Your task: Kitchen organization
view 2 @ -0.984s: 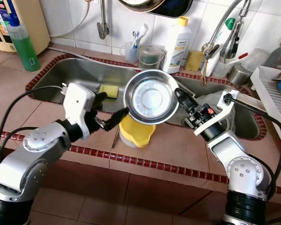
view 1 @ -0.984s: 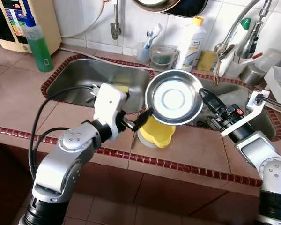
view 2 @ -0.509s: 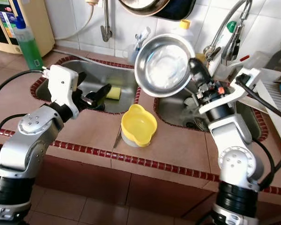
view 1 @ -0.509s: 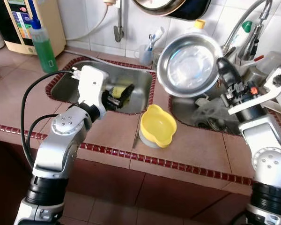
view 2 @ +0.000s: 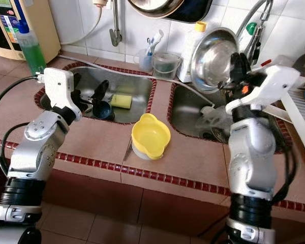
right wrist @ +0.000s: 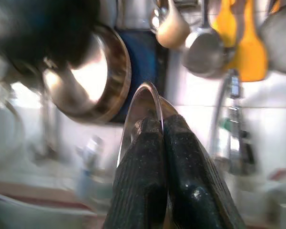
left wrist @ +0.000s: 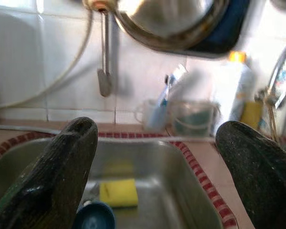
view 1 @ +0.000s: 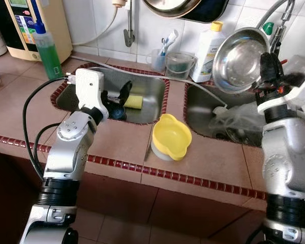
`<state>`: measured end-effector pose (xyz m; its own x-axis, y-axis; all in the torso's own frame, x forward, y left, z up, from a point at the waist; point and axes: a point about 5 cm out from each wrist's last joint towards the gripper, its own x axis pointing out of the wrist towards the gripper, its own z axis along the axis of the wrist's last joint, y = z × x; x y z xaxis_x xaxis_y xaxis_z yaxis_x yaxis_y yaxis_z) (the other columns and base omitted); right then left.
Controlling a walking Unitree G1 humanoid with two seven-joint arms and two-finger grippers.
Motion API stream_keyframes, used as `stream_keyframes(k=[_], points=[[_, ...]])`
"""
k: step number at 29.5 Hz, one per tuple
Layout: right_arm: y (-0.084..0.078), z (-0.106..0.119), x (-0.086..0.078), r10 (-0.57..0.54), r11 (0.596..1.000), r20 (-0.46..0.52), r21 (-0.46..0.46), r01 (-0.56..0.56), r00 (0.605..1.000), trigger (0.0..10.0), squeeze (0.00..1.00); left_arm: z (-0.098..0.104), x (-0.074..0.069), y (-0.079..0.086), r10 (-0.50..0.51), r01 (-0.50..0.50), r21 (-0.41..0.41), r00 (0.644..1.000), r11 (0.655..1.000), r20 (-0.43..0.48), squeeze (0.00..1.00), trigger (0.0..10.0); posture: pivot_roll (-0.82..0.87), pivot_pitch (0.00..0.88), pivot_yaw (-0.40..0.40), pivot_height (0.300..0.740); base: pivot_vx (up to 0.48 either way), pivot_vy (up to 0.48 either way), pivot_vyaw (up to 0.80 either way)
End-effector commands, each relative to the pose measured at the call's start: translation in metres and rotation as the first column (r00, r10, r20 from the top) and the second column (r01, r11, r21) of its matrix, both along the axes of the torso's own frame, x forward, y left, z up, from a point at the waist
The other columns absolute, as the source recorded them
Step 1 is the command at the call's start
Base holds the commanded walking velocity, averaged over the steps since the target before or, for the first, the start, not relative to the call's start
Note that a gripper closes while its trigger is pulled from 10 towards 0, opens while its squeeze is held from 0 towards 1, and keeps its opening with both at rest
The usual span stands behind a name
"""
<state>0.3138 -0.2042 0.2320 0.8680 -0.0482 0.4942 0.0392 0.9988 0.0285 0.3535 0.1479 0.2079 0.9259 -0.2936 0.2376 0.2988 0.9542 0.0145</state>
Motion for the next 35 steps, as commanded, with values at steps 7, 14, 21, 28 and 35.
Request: stream_keyframes(k=[7,14,21,28,35], points=[[0.014,-0.033,-0.008,-0.099,0.994,-0.069,-0.047,0.096,0.993,10.0,0.0,-0.023,-0.003,-0.012,-0.037,0.037,-0.003,0.999,0.999,-0.024,0.0,10.0,-0.05,0.0,-0.021,0.74,0.0,0.0,0.0],[0.016,-0.035,-0.007,-0.141,0.986,-0.054,-0.102,0.135,0.989,10.0,0.0,-0.018,0.004,-0.014,-0.053,0.053,-0.015,0.999,0.999,-0.013,0.0,10.0,-0.05,0.0,-0.024,0.74,0.0,0.0,0.0],[0.013,-0.028,-0.004,-0.161,0.978,-0.023,-0.138,0.157,0.987,10.0,0.0,-0.016,0.005,-0.019,-0.068,0.068,0.006,0.997,0.998,-0.022,0.0,10.0,-0.05,0.0,-0.024,0.74,0.0,0.311,0.0],[0.013,-0.014,-0.001,-0.16,0.977,0.026,-0.139,0.162,0.987,10.0,0.0,-0.013,0.006,-0.021,-0.082,0.082,0.006,0.997,0.997,-0.013,0.0,10.0,-0.04,0.0,-0.028,0.74,0.0,0.35,0.0],[0.015,-0.018,0.0,-0.149,0.978,0.017,-0.145,0.15,0.989,10.0,0.0,-0.012,0.006,-0.02,-0.084,0.084,0.006,0.996,0.996,-0.012,0.0,10.0,-0.04,0.0,-0.031,0.74,0.0,0.364,0.0]])
